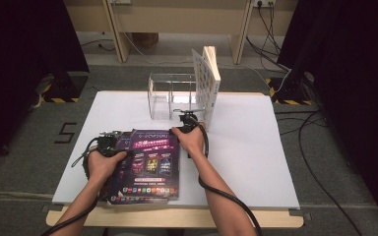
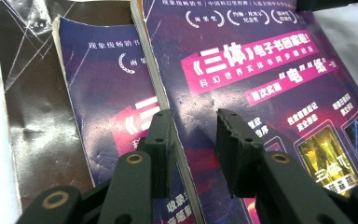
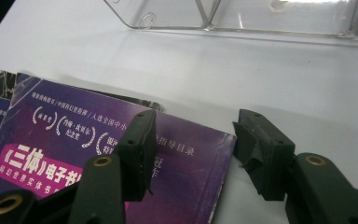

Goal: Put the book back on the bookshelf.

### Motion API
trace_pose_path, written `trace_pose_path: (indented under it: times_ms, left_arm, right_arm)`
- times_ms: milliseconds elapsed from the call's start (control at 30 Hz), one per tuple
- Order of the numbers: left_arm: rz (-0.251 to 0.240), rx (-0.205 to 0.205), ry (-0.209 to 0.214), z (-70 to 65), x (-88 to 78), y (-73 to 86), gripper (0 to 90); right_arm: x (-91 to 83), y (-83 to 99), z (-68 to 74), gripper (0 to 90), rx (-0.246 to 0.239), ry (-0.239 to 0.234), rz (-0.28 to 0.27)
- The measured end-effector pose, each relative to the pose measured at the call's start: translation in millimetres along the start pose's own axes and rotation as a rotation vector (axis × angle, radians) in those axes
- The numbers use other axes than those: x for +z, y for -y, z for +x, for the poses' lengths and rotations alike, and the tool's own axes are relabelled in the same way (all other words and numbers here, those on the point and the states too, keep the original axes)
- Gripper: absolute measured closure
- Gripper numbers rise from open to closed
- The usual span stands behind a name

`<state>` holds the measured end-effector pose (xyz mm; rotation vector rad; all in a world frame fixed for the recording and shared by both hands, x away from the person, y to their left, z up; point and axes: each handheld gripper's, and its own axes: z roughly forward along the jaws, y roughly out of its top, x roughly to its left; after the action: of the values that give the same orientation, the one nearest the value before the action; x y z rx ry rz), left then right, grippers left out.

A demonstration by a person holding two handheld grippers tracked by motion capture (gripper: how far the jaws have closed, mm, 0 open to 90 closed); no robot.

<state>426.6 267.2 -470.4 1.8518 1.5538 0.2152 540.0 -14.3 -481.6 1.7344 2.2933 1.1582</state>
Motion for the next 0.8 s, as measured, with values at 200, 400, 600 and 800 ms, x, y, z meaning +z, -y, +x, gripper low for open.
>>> trace_pose_path:
  times_ms: [200, 400, 600, 800]
  left_arm:
    - [-0.003, -0.005, -0.011, -1.3, 0.3, 0.3, 66.7]
    - [0.005, -0.007, -0.007, -0.8, 0.3, -0.7, 67.0]
    - [0.006, -0.007, -0.007, -1.2, 0.2, -0.6, 67.0]
    - [0.005, -0.006, -0.011, -1.7, 0.3, -0.6, 66.9]
  right_arm:
    - [-4.1, 3.7, -2.4, 50.6, 0.036, -0.023, 0.007]
    - [-5.6, 5.5, -4.0, 51.0, 0.075, -0.04, 0.006]
    - [-7.1, 8.0, -6.2, 53.0, 0.104, -0.056, 0.003]
    - [-9.4, 10.1, -6.8, 54.3, 0.126, -0.075, 0.018]
